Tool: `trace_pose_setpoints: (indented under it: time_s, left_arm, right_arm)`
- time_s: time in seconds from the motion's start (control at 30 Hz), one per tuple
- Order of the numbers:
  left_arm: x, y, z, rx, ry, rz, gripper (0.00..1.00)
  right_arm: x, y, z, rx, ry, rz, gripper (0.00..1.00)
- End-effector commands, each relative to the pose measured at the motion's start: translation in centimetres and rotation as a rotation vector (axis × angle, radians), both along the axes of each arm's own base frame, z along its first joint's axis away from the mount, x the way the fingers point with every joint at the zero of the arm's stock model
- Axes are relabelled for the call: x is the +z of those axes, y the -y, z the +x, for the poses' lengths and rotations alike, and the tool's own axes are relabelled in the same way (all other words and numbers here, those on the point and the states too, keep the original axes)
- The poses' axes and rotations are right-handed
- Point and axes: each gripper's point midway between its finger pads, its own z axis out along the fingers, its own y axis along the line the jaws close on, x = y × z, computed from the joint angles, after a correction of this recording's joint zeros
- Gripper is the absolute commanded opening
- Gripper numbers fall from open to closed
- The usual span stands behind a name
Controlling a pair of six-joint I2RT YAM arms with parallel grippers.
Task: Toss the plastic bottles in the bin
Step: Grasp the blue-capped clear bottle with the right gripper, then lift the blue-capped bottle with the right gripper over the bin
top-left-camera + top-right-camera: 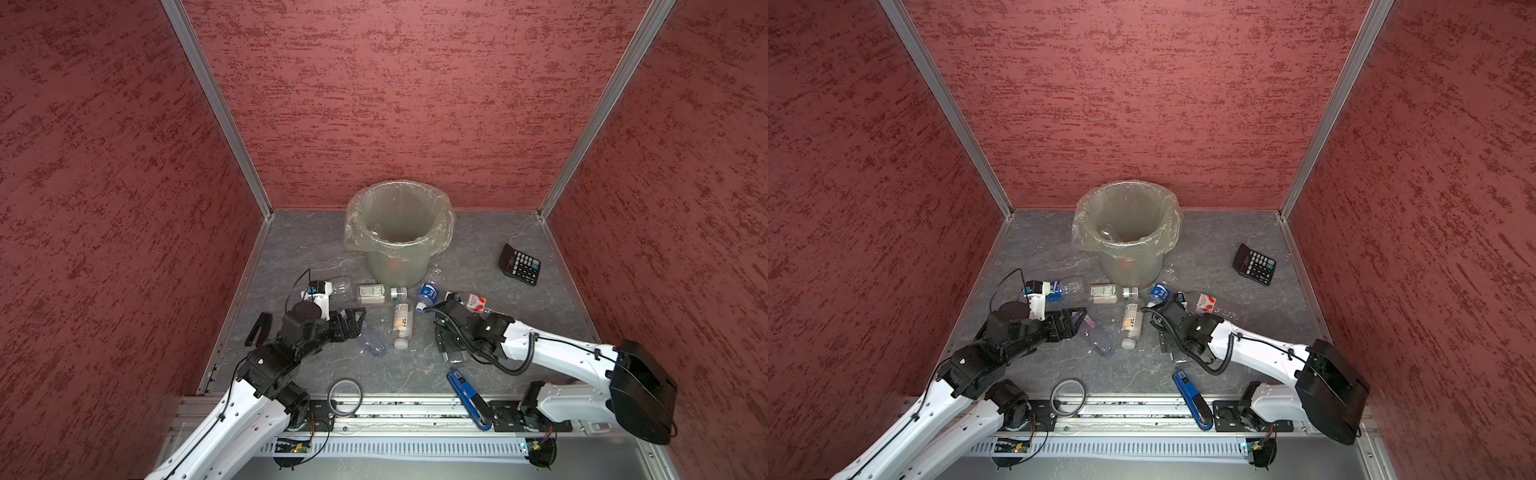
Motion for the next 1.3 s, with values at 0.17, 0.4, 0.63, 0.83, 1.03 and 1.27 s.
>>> trace_pose_setpoints:
  time_s: [0.17,0.4,0.63,0.83,1.03,1.27]
  left_arm:
    - [-1.4,-0.6,-1.0,0.016,-0.031,0.006,1.0]
    - [-1.8,-1.0,-1.5,0.021,-0.037,0.01,1.0]
    - [-2.0,-0.8,-1.4,0.016,-0.041,0.002,1.0]
    - [-2.3,-0.6,-1.4,0.016,-0.049,-0.002,1.0]
    - [-2.5,0.0,-1.3,0.004,-0.053,-0.004,1.0]
    - [-2.3,0.3,-1.0,0.009,-0.054,0.005,1.0]
  right_arm:
    - [0.0,-1.9,1.5,0.019,0.02,0.002,0.77]
    - [-1.5,-1.8,1.1,0.028,-0.016,-0.025,0.74]
    - [-0.5,-2.0,1.1,0.04,0.002,0.003,0.58]
    - [3.0,-2.1,0.9,0.071,0.099,0.1,0.54]
    - [7.2,-1.3,0.7,0.077,0.208,0.153,0.52]
    - [12.8,-0.2,0.6,0.058,0.367,0.209,0.51]
